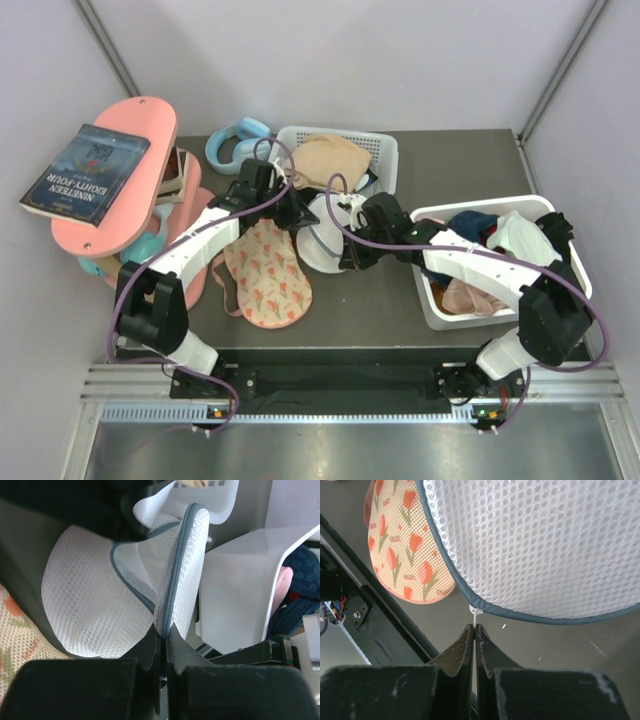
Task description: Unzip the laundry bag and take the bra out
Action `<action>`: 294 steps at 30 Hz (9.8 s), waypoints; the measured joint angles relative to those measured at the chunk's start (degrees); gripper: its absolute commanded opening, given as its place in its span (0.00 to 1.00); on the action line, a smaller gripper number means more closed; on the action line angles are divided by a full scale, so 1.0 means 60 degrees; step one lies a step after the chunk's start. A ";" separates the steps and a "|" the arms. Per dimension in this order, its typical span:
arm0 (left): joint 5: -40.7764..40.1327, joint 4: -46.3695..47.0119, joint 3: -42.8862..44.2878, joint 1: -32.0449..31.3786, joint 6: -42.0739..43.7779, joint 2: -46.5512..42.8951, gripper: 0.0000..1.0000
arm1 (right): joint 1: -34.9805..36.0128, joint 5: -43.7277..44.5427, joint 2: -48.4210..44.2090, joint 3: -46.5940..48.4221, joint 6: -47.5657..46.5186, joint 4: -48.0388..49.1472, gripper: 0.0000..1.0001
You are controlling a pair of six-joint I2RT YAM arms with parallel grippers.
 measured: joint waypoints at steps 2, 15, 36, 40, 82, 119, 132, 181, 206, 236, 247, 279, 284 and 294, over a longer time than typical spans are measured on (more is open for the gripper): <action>0.0058 -0.0131 0.0321 -0.0011 0.0401 0.0178 0.55 | 0.0015 0.0000 0.0000 0.0069 0.0000 0.0025 0.00; -0.1075 -0.1129 -0.0849 0.0047 0.0142 -0.0914 0.65 | 0.0423 -0.0266 0.0266 0.0426 0.0018 -0.0058 0.00; -0.0750 0.0488 -0.2149 0.0066 -0.1570 -0.1220 0.00 | 0.0787 -0.0386 0.0743 0.0856 -0.0084 -0.0233 0.00; -0.0659 0.0470 -0.2127 0.0135 -0.1461 -0.1188 0.00 | 0.0790 -0.0342 0.0743 0.0856 -0.0153 -0.0288 0.00; -0.0244 -0.0659 -0.2040 0.0991 0.1432 -0.2182 0.00 | -0.1599 -0.0036 0.1599 0.1450 -0.1351 -0.0820 0.00; -0.0525 -0.0969 -0.1166 0.1049 0.1133 -0.1472 0.88 | -0.0106 -0.0342 0.0444 0.0528 -0.0364 -0.0841 0.00; -0.1045 -0.1217 -0.3009 0.1053 -0.0160 -0.3158 0.77 | 0.0113 -0.0404 0.0918 0.0863 -0.0146 -0.0696 0.00; -0.2255 -0.1654 -0.1854 0.1188 -0.0135 -0.4244 0.96 | -0.0758 0.1435 0.0776 0.4076 -0.2007 -0.3224 0.68; -0.3599 -0.3184 -0.1785 0.1530 0.0168 -0.4550 0.99 | 0.3381 0.4681 0.3446 0.4921 -0.2586 -0.2229 0.34; -0.2069 -0.1716 -0.2062 0.1545 0.0277 -0.2386 0.93 | 0.1883 0.3574 0.1417 0.4299 -0.1228 -0.1475 0.00; -0.1457 -0.0572 -0.1971 0.1366 0.0131 -0.0922 0.60 | 0.1741 0.3078 0.1228 0.3708 -0.0783 -0.1104 0.00; -0.2565 -0.0018 -0.3763 0.1191 -0.0302 -0.3009 0.00 | -0.0335 0.4911 -0.1563 0.0535 0.0980 -0.1665 0.00; -0.2455 0.0015 -0.3763 0.1188 -0.0295 -0.2827 0.00 | -0.0474 0.5319 -0.1563 0.0539 0.1271 -0.2233 0.40; -0.2175 0.0164 -0.3759 0.1162 -0.0226 -0.2659 0.00 | -0.0506 0.5260 -0.1497 0.2113 0.0590 -0.3009 0.69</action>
